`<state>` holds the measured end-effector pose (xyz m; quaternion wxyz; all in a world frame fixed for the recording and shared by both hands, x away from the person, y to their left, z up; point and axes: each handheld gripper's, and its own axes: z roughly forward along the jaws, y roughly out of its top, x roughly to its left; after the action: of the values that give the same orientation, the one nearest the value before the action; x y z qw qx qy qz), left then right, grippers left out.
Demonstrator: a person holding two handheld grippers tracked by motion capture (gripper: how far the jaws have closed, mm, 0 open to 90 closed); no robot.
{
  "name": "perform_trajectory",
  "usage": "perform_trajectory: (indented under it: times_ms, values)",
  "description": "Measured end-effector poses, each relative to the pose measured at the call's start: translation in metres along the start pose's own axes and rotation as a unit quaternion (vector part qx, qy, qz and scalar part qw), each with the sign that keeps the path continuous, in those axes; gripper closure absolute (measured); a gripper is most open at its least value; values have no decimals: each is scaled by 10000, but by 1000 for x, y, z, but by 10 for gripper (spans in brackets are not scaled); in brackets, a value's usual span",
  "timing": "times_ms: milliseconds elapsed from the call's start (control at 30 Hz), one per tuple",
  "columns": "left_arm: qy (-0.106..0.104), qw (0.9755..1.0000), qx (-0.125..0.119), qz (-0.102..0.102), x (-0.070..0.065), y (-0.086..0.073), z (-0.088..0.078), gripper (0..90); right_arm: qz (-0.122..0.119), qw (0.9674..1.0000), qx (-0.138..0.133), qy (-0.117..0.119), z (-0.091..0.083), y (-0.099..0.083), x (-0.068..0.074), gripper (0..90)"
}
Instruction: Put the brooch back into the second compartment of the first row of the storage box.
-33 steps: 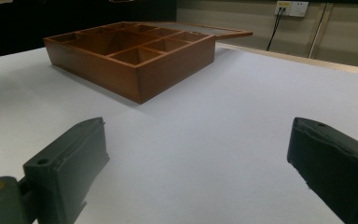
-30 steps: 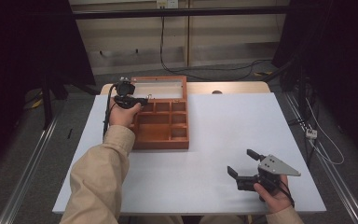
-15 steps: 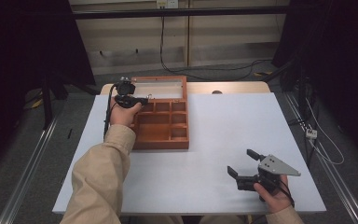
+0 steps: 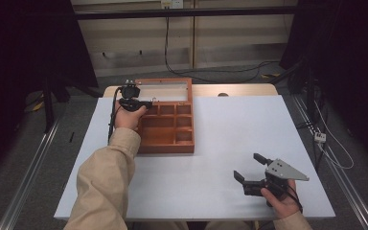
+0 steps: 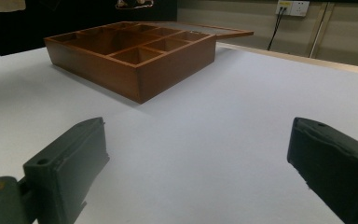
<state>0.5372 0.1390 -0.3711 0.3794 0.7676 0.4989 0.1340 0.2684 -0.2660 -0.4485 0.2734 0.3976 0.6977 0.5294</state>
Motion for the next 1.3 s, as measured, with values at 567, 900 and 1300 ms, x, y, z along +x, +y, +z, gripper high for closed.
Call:
perform_trajectory:
  times_ms: [567, 900, 1300]
  values:
    - [46, 10000, 29, 26, 2, -2, 9, 801, 29, 10000, -15, -25, 0, 0, -2, 41]
    - [71, 9999, 84, 56, 4, -3, 14, 801, -4, 10000, -10, -19, 0, 0, -2, 41]
    - [130, 9998, 153, 49, 7, -5, 18, 801, 18, 10000, -6, -20, 0, -1, -2, 41]
